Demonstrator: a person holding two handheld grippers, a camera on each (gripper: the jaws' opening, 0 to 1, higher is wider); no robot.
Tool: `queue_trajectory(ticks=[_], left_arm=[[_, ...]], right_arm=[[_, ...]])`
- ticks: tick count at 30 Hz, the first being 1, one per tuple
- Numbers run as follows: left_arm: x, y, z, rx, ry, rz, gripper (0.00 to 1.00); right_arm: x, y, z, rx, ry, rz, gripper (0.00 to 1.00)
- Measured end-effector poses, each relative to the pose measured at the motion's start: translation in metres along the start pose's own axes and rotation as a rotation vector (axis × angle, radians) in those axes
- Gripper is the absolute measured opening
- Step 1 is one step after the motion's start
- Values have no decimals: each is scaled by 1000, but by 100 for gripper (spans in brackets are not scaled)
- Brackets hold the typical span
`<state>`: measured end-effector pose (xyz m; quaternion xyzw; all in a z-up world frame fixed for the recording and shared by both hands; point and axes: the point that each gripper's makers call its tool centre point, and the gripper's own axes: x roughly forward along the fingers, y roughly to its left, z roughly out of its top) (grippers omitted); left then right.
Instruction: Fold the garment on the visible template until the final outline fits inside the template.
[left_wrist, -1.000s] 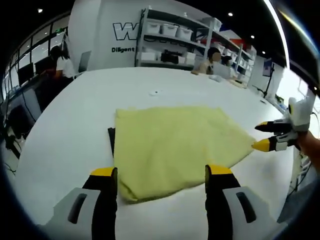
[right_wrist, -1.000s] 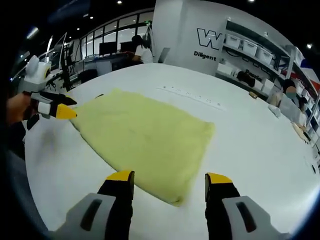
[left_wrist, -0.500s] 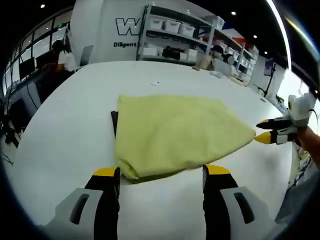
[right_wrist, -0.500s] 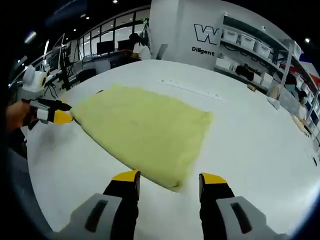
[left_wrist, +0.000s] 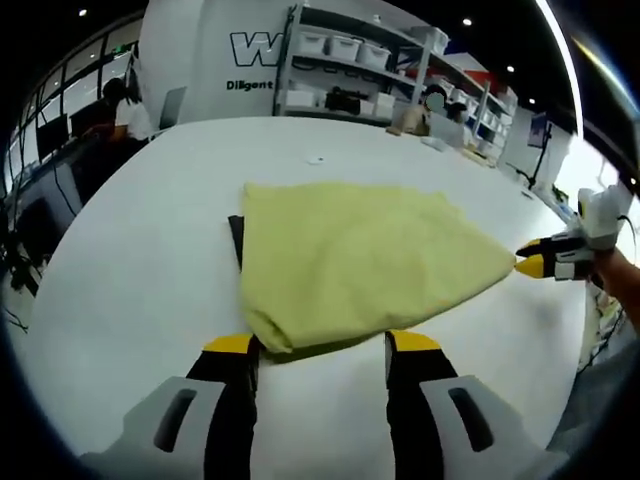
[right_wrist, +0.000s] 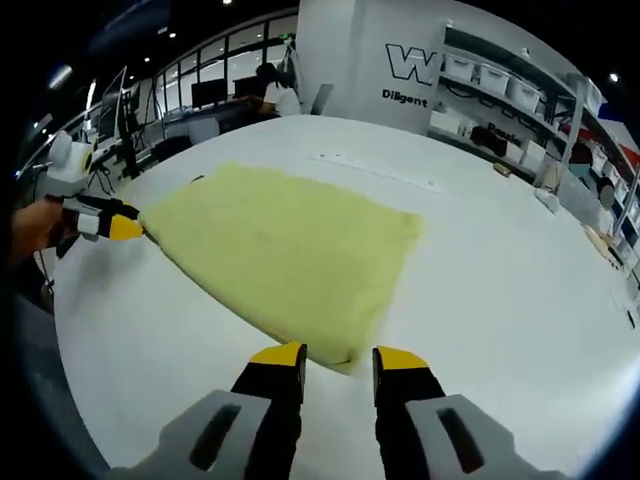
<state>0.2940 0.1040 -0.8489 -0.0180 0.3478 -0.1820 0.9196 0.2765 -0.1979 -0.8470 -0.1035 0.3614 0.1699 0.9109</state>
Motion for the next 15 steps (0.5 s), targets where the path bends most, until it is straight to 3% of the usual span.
queue_trajectory(ticks=[5,15], left_arm=[[-1,5,1,-4,-2,6,37],[1,8,0,12,7,5,31]], right_arm=[[-1,-3,-3,9,8,-8,16],[4,-7,-9,33,32,-19,16]])
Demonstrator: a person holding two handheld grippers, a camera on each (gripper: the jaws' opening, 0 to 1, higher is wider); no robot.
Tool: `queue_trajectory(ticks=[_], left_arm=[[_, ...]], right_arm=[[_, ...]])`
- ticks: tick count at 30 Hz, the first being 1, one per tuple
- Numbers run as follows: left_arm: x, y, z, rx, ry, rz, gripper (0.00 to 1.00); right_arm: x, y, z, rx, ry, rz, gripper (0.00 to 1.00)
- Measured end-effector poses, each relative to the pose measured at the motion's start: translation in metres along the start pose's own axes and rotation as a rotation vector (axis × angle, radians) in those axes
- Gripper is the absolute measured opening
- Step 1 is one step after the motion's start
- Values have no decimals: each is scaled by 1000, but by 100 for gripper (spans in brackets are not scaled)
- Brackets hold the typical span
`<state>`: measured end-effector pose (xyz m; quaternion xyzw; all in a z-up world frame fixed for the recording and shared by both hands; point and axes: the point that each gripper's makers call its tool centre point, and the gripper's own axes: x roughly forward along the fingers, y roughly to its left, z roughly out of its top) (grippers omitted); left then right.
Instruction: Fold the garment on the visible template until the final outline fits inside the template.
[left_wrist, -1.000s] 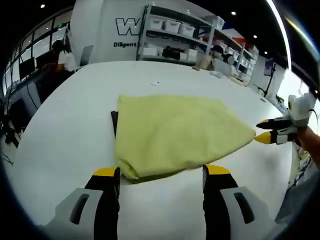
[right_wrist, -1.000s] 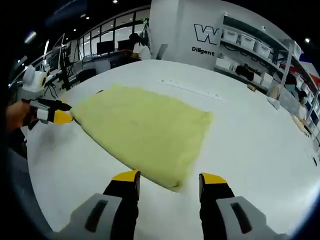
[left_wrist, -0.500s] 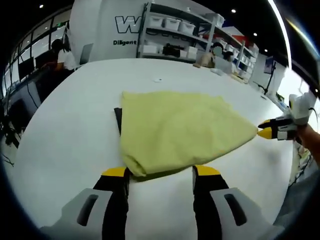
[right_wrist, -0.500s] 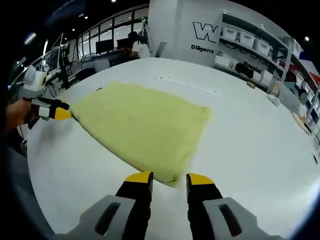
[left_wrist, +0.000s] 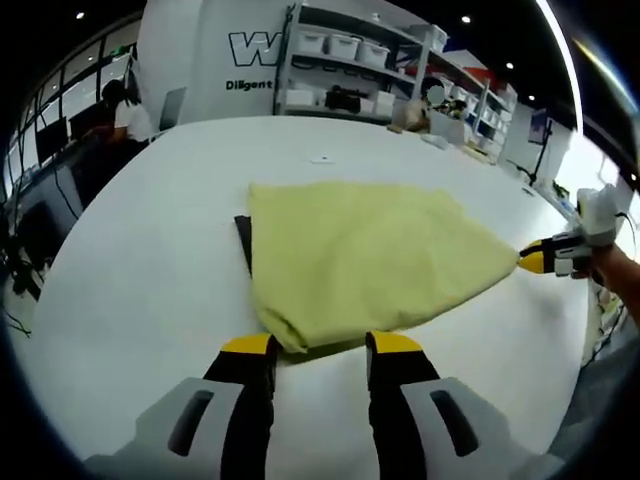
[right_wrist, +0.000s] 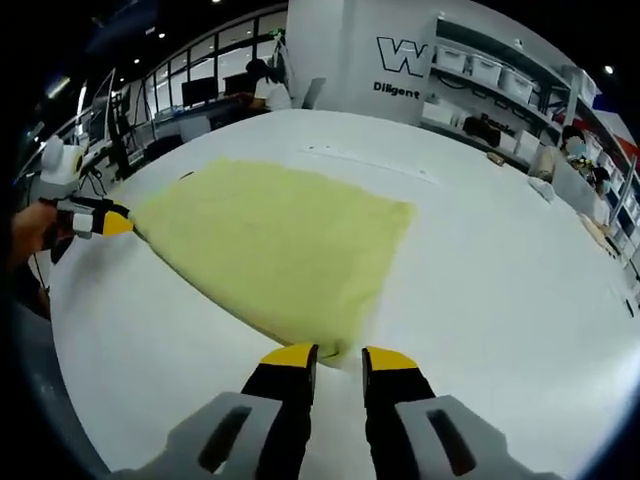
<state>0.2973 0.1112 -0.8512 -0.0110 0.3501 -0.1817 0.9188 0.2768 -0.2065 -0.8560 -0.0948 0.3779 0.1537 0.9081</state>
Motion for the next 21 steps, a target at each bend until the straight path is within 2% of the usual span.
queue_trajectory(ticks=[5,10,17,21], left_arm=[[1,3,2,-16,-5,7,27],[-2,9,-1,-10,6,26,18],[-4,15,1,-10,0,42,15],[-4,17,4,-15,-5,63,9]], right_arm=[[1,0,-1,6,5,2,16],[2,-2,-2,12,7,5,17],[3,0,-2,8,12,7,16],[4,1,-4,8,16,11,15]])
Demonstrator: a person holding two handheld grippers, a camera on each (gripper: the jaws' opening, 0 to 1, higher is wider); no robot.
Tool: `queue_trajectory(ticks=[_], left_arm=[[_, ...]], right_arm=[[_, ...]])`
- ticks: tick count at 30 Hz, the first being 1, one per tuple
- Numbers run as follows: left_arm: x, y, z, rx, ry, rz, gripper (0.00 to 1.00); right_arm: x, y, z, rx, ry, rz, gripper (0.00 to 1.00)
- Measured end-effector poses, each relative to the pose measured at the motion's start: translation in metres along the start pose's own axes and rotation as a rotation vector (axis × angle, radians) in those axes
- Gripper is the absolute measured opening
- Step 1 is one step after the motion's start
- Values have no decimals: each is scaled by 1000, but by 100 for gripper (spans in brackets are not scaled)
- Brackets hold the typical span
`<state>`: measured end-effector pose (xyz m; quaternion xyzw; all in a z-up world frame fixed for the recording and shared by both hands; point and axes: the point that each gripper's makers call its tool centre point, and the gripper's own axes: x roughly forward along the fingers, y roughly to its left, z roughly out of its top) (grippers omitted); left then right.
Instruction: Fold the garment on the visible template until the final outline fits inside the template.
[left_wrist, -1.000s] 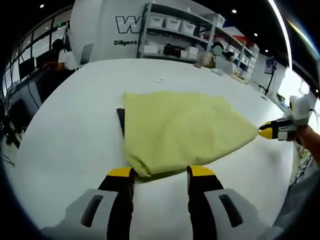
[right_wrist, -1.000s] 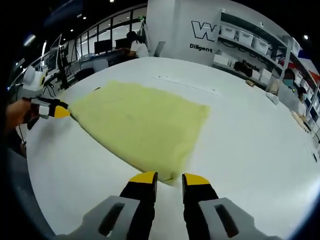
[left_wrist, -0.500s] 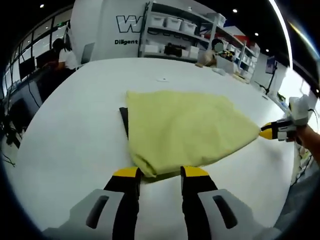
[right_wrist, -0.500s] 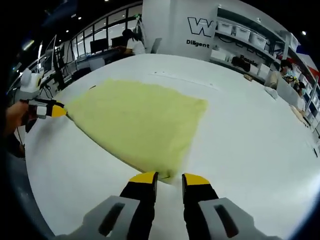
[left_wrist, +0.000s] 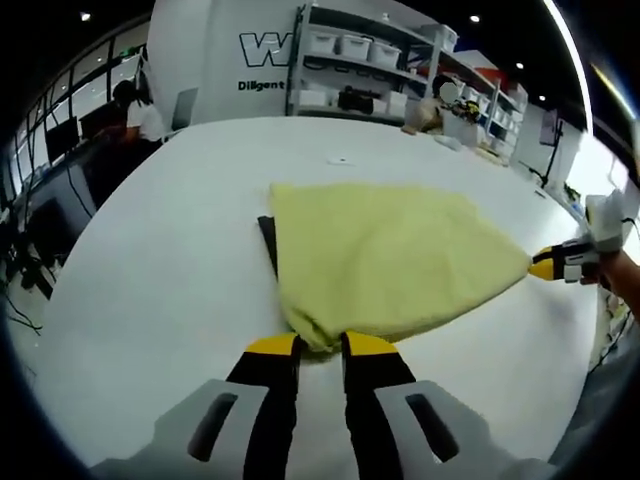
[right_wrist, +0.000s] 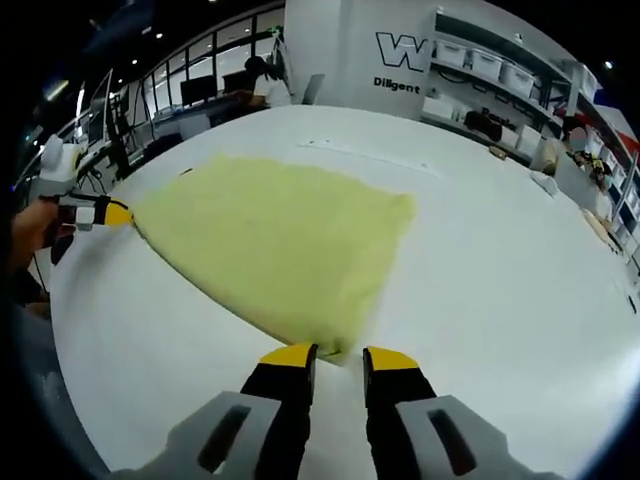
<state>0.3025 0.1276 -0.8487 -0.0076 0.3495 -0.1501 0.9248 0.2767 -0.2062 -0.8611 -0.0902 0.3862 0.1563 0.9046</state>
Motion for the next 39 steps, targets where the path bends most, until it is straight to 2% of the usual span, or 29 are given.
queue_trajectory(ticks=[2,5,12,17,20,26,33,35,39], left_arm=[[-1,1,1,0,-5,10,6],[-3,0,1,20,-1,5,7],[-5,10,5,0,-17,26,7],[1,9,1,-12,6,19,5],[4,7,0,-10,14,15,0],[4,8,0,10,17,17,0],[4,8,0,18,18,17,0],[4,8,0,20,18,15,0],[4,8,0,24,19,16,0]], right_arm=[[0,0,0,-1,1,1,16],[-1,-1,0,-1,-1,-1,16],[0,-2,0,5,0,1,16],[1,-1,0,3,2,3,15],[1,-2,-1,7,2,4,16],[3,-2,-1,39,0,16,14],[5,0,1,99,-12,53,8],[4,2,4,84,-30,60,0],[3,2,5,57,-31,55,0]])
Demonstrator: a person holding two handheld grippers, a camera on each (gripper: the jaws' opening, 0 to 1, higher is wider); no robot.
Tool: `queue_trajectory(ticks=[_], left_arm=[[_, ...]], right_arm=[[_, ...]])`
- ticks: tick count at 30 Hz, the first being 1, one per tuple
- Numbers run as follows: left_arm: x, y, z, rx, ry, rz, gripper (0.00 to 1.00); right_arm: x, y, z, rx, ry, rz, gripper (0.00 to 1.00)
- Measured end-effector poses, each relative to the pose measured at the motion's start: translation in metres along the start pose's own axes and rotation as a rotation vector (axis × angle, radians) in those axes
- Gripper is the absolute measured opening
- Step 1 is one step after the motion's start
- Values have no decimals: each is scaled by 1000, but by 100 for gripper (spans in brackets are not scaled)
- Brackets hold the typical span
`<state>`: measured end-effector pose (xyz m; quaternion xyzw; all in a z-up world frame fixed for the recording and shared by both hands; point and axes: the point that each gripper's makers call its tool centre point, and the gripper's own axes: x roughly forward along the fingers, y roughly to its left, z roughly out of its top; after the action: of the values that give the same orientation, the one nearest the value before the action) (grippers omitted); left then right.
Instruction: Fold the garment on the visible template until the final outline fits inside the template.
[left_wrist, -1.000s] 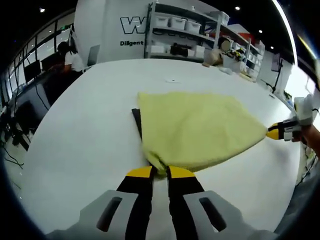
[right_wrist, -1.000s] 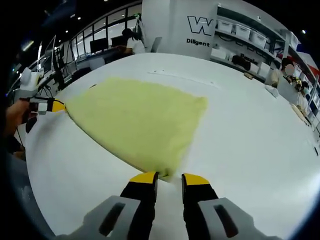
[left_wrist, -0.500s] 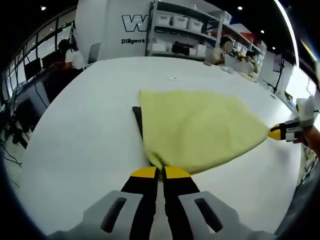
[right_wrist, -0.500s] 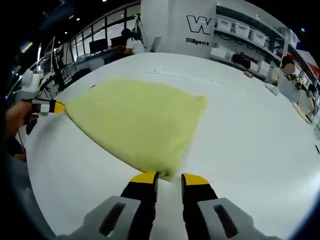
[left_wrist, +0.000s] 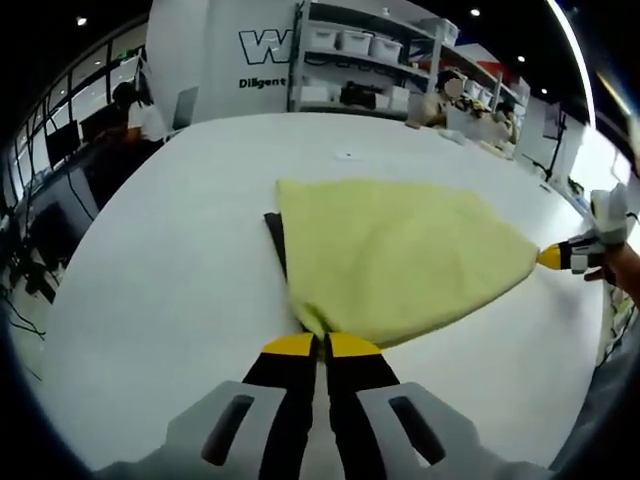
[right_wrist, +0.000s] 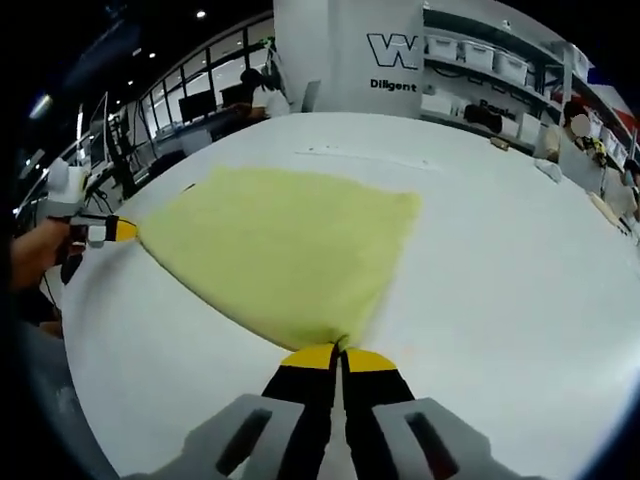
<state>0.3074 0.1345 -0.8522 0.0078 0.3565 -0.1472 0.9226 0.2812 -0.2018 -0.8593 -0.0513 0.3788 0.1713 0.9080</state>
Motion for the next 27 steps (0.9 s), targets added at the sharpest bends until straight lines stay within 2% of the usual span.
queue_trajectory(ticks=[5,8,16,27], left_arm=[[-1,2,-1,14,10,6,0],[-2,7,-2,31,13,23,0],[-3,10,-5,35,19,30,0],[-7,8,-12,39,30,21,0]], right_arm=[[-2,-5,-1,-28,8,-27,0],[-5,-14,-3,-65,34,-84,0],[-2,-14,-5,-87,53,-95,0],[-4,-10,-12,-103,92,-65,0]])
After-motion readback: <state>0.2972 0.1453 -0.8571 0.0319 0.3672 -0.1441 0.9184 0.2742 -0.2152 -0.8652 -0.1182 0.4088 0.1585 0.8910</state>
